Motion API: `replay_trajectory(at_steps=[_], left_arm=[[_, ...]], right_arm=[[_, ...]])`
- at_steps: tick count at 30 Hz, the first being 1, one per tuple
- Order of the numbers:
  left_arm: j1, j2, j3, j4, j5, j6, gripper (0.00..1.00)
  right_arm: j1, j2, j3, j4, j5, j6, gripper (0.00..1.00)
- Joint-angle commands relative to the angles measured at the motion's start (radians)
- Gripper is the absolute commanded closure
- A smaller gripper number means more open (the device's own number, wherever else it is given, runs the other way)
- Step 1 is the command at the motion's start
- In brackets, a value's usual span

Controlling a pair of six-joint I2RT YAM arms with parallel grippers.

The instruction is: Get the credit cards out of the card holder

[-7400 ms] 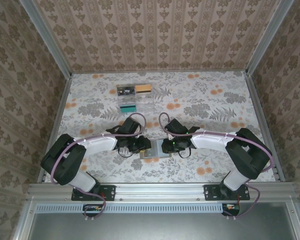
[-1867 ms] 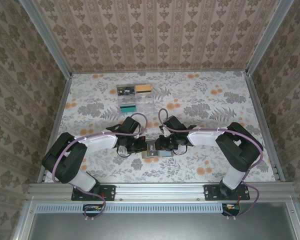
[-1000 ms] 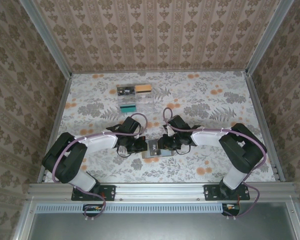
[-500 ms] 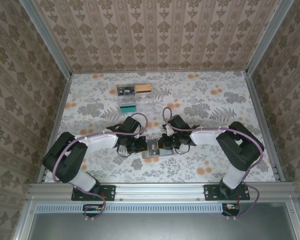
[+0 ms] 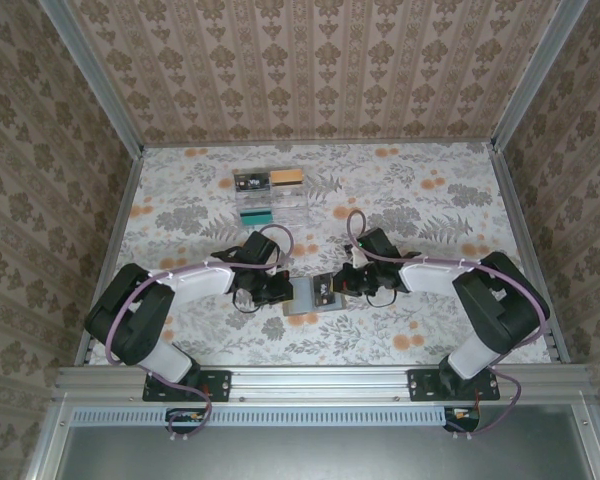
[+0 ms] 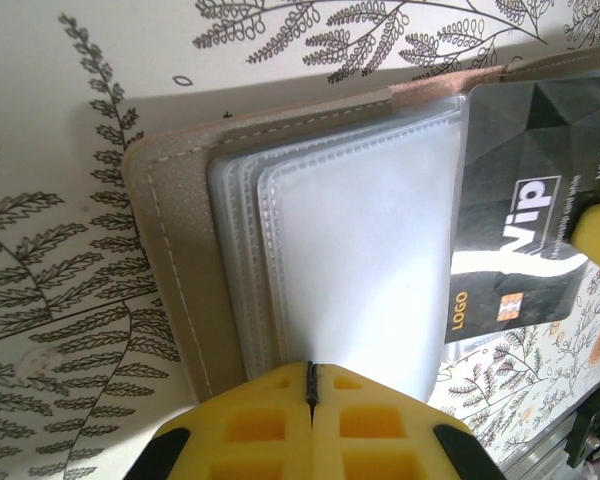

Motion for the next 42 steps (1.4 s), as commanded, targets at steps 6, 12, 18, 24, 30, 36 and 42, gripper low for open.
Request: replay_trajectory(at_steps=[6,12,18,24,30,36,42], left_arm=[[0.01,-0.07,0.056,-0.06,-0.027,-0.001,0.99],[0.028,-0.164,0.093,-0.006,-0.089,-0.041,0.62],[0.075,-0.242,0.073,0.12,-0.056,-0.109,0.42],[0.104,-0.268,0.066,0.233,0.036,-0.169,0.4],[0.116,-0.217,0.055,0.382,0.164,-0.265,0.48],[0.114,-0.192,0.062,0.433,0.189,-0.287,0.55],[0.108,-0.172,0.065,0.495,0.246,-0.315,0.6]], right_arm=[[-0.036,-0.114,0.006,-0.098,-0.008,-0.037,1.0],[-0.058,-0.185,0.049,-0.138,-0.003,-0.045,1.0],[-0.082,-0.244,0.1,-0.155,-0.008,-0.039,1.0],[-0.095,-0.26,0.144,-0.104,-0.06,-0.004,1.0],[-0.102,-0.241,0.17,0.028,-0.148,0.082,1.0],[-0.102,-0.225,0.179,0.102,-0.198,0.128,1.0],[-0.101,-0.211,0.171,0.174,-0.241,0.167,1.0]])
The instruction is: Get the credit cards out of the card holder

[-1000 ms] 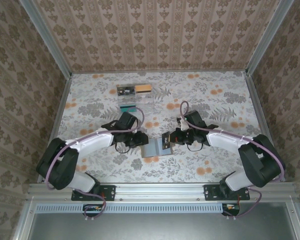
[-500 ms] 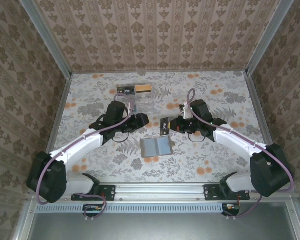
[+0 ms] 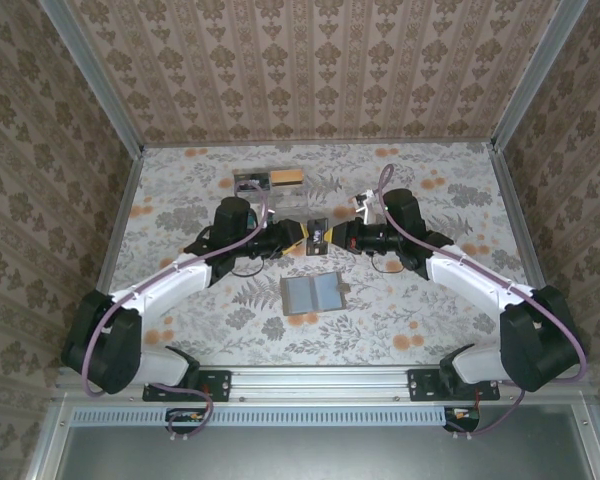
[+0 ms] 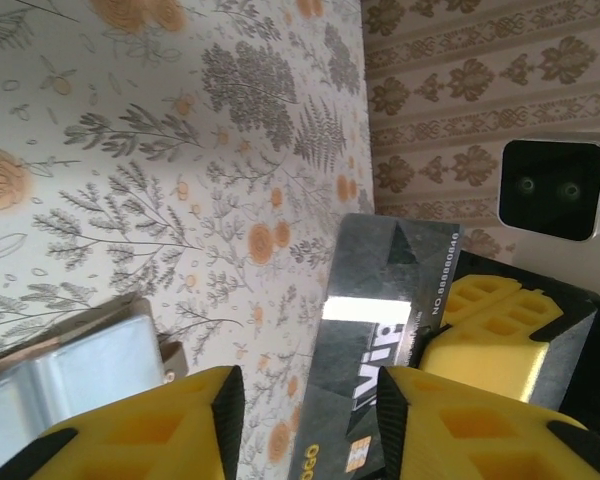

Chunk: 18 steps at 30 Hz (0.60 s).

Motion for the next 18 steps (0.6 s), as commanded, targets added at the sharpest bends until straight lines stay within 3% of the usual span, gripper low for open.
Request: replay_trajectory(at_steps=[1,9,14,16,18], left_arm=[[-0.004,0.013,-0.001,0.084,0.059,-0.029,0.61],[-0.011,0.016,0.008,0.099,0.078,-0.03,0.8],[-0.01,0.003,0.011,0.095,0.077,-0.022,0.98],[-0.01,-0.004,0.015,0.076,0.073,-0.011,1.0],[-0.006,-0.016,0.018,0.051,0.068,0.003,1.0]], right_arm=[[-0.004,0.02,0.016,0.074,-0.058,0.039,1.0],[-0.006,0.051,0.015,0.088,-0.072,0.041,1.0],[-0.008,0.063,0.011,0.084,-0.076,0.034,0.99],[-0.01,0.065,0.012,0.073,-0.076,0.025,0.9],[-0.014,0.064,0.011,0.056,-0.071,0.014,0.7]])
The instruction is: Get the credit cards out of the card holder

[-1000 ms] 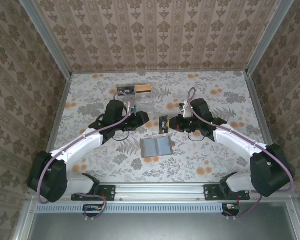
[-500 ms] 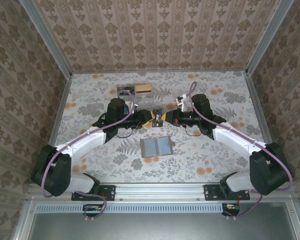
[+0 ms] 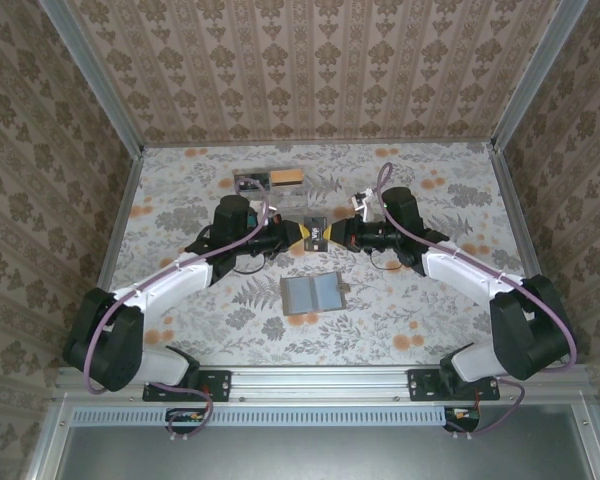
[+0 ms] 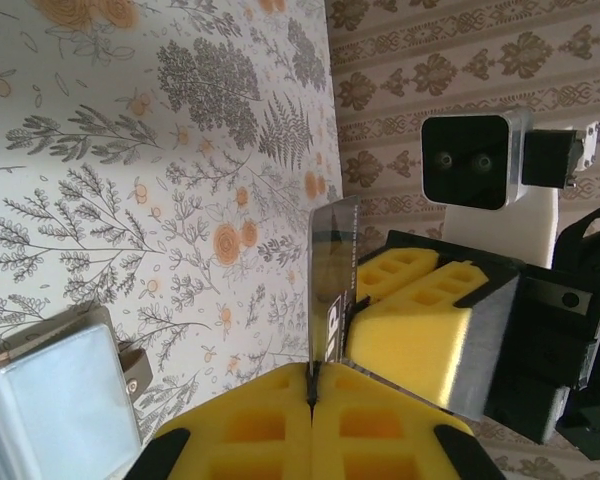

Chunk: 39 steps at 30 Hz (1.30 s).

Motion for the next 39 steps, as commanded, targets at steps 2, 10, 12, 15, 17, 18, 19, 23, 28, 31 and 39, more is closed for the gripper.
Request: replay_trajectory(at_steps=[2,10,12,15,17,18,19,23,28,31,39], left_arm=[[0.001,-0.045,0.022,-0.048,0.013,0.05,1.0],[0.044,-0.103,0.112,-0.37,-0.068,0.278,1.0],[0.054,-0.11,0.147,-0.468,-0.103,0.361,1.0],[0.072,-0.115,0.205,-0.599,-0.164,0.49,1.0],[0.079,-0.118,0.241,-0.661,-0.216,0.581,1.0],[0.081,-0.12,0.257,-0.693,-0.246,0.631,1.0],[0.083,-0.123,0.269,-0.713,-0.278,0.683,1.0],[0.088,-0.126,0.32,-0.771,-0.386,0.9,1.0],[0.086,-0.144,0.328,-0.742,-0.524,1.221,1.0],[0.088,-0.146,0.317,-0.708,-0.588,1.373,1.0],[0.18,0.012,0.449,-0.749,-0.592,1.719,1.0]], right_arm=[[-0.005,-0.003,0.009,-0.02,-0.025,-0.029,0.56],[-0.037,-0.076,0.017,-0.157,0.039,-0.111,0.06],[-0.04,-0.09,0.026,-0.194,0.059,-0.134,0.0],[-0.045,-0.109,0.044,-0.248,0.09,-0.17,0.0],[-0.045,-0.12,0.056,-0.28,0.11,-0.192,0.0],[-0.046,-0.124,0.062,-0.298,0.123,-0.203,0.0],[-0.046,-0.129,0.067,-0.311,0.134,-0.214,0.0],[-0.049,-0.149,0.085,-0.35,0.158,-0.246,0.0],[-0.064,-0.17,0.083,-0.356,0.166,-0.255,0.0],[-0.076,-0.183,0.077,-0.356,0.171,-0.256,0.0],[-0.102,-0.192,0.076,-0.353,0.171,-0.252,0.0]])
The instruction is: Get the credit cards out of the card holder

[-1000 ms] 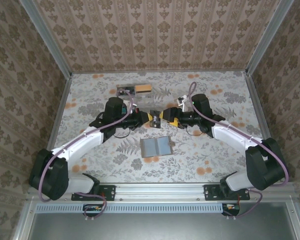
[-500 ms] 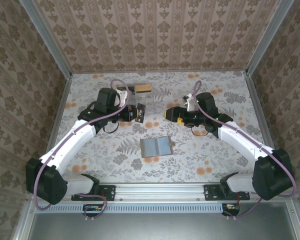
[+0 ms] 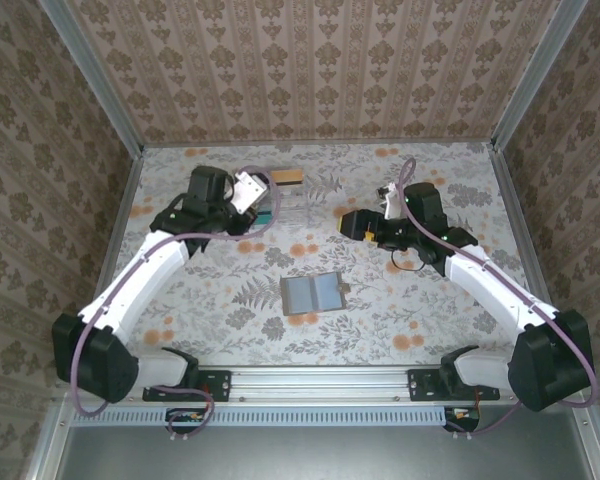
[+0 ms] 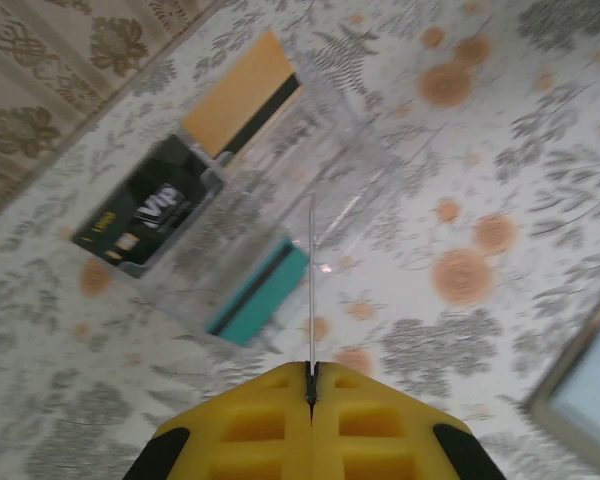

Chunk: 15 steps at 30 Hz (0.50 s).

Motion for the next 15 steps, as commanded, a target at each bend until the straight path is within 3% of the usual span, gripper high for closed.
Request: replay_trajectory(at_steps=[1,5,10,15], left_arm=[[0.05,0.081,0.09,-0.032,0.01,0.241,1.0],[0.08,0.18,0.167,-0.057,0.039,0.364,1.0],[0.082,0.281,0.2,-0.014,-0.041,0.564,1.0],[0.081,0.35,0.223,0.086,-0.112,0.644,1.0]], right_arm=[[-0.013,-0.02,0.026,-0.021,0.011,-0.01,0.0],[-0.024,-0.02,0.031,-0.023,0.011,-0.009,0.0],[-0.033,-0.018,0.028,-0.019,0.012,0.0,0.0],[-0.041,-0.013,0.03,-0.018,0.015,0.006,0.0]])
